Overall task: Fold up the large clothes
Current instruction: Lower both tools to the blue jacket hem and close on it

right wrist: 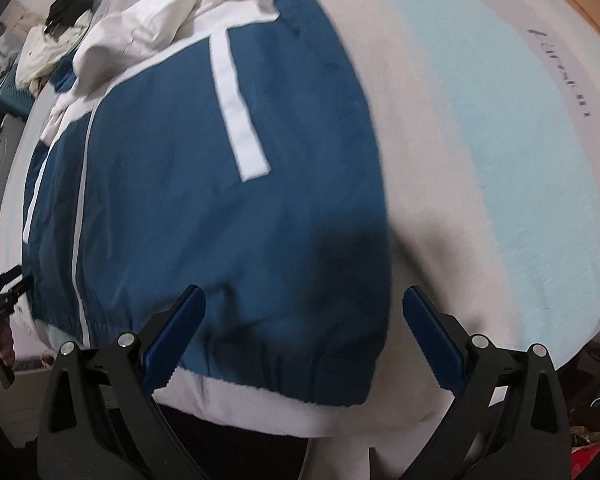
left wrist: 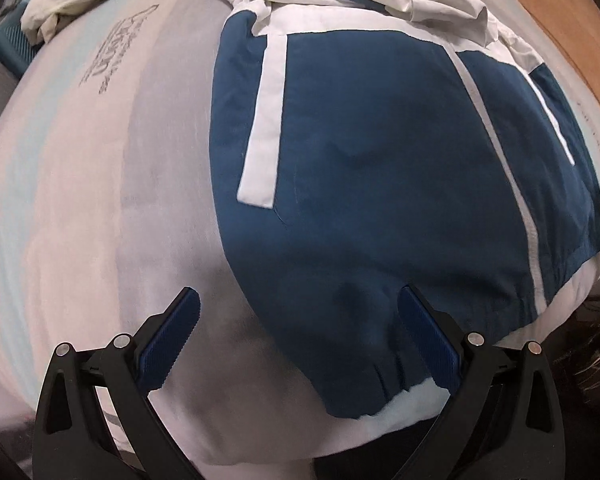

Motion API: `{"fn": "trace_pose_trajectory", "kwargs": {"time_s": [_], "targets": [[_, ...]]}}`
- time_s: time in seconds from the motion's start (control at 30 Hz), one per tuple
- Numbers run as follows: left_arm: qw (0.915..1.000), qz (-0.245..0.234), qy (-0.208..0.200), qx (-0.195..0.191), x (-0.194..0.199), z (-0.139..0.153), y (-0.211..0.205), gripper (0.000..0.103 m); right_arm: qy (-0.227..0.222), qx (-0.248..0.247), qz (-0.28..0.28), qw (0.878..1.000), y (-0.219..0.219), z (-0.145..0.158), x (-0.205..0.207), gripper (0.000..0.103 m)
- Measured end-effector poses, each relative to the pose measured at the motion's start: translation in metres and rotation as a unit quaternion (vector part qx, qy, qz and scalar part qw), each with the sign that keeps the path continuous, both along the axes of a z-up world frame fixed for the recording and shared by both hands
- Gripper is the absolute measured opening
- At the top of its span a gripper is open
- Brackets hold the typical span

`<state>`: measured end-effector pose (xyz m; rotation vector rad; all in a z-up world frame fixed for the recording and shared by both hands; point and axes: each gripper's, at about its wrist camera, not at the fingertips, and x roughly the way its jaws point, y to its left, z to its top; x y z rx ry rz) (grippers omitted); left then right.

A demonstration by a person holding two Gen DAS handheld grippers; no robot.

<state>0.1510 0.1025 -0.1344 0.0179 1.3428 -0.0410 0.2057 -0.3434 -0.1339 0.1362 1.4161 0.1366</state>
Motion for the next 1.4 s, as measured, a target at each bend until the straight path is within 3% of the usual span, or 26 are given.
{"fn": "trace_pose_trajectory", "kwargs": {"time_s": [0.17,0.3,0.4,0.5,0.6,0.77,0.93,1.1,1.17,1.27,1.33,1.4], "targets": [[1.0,0.003,-0.004,0.008,-0.01,0.0,-0.001,0.097,0.017,-0.017,0.039,0.999,0.014,-0.014,-0.004,0.087],[0.9999,0.008,0.002,0.01,-0.017,-0.003,0.007,0.097,0.02,-0.032,0.063,0.997,0.024,-0.019,-0.005,0.074],[0.9998,0.014,0.01,0.003,-0.016,-0.008,0.01,0.097,0.026,-0.033,0.06,0.997,0.025,-0.021,-0.005,0.06],[0.9996,0.02,0.016,-0.014,-0.012,-0.01,0.008,0.097,0.029,-0.035,0.06,0.997,0.025,-0.02,-0.003,0.035],[0.9992,0.015,0.018,-0.033,-0.009,-0.012,0.001,0.095,0.027,-0.038,0.066,0.997,0.027,-0.014,-0.001,0.025],[0.9981,0.006,0.028,-0.056,-0.004,-0.019,-0.013,0.083,0.022,-0.032,0.072,0.997,0.031,-0.009,0.002,0.025],[0.9983,0.007,0.035,-0.046,-0.002,-0.028,-0.022,0.076,0.024,-0.028,0.055,0.998,0.017,-0.02,-0.004,0.041],[0.9982,0.012,0.039,-0.044,-0.003,-0.026,-0.025,0.054,0.029,-0.023,0.033,0.999,0.007,-0.024,-0.006,0.053],[0.9982,0.012,0.039,-0.043,-0.001,-0.024,-0.027,0.041,0.031,-0.027,0.036,0.999,0.005,-0.027,-0.005,0.054],[0.9981,0.013,0.04,-0.046,0.001,-0.021,-0.03,0.023,0.033,-0.032,0.045,0.998,0.027,-0.03,0.005,0.04],[0.9981,0.013,0.038,-0.046,0.002,-0.019,-0.031,0.015,0.035,-0.033,0.044,0.998,0.03,-0.028,0.007,0.024],[0.9982,0.013,0.034,-0.047,0.003,-0.013,-0.032,0.01,0.04,-0.031,0.05,0.997,0.036,-0.026,0.006,0.016]]}}
